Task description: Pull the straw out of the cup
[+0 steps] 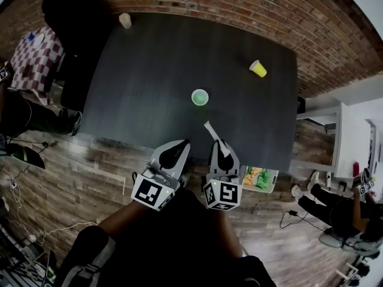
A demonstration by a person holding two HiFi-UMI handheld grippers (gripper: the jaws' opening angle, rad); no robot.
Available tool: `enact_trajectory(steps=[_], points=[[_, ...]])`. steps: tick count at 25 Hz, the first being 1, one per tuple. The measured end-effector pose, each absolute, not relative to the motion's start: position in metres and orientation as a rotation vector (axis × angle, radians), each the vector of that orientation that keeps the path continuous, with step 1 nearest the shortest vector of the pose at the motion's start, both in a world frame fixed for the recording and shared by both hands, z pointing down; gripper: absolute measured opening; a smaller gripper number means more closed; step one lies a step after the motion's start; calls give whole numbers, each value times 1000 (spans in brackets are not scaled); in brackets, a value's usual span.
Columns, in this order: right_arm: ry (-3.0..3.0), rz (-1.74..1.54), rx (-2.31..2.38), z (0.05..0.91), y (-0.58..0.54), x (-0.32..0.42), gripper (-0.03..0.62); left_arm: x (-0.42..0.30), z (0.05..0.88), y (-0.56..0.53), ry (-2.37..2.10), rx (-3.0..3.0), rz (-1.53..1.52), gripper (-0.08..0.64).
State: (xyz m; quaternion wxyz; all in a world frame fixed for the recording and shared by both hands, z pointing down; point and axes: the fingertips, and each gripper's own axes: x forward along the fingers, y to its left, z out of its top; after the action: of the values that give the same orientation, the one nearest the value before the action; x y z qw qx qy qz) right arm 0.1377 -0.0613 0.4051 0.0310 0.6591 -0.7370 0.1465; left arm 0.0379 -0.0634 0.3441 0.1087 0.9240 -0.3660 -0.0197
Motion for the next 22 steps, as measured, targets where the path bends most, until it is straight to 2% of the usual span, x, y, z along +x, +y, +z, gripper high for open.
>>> enact_trajectory(steps=[22], points=[[-2402, 382, 1977, 351, 26, 122, 41, 21, 314, 25, -1159, 2747, -58, 3]])
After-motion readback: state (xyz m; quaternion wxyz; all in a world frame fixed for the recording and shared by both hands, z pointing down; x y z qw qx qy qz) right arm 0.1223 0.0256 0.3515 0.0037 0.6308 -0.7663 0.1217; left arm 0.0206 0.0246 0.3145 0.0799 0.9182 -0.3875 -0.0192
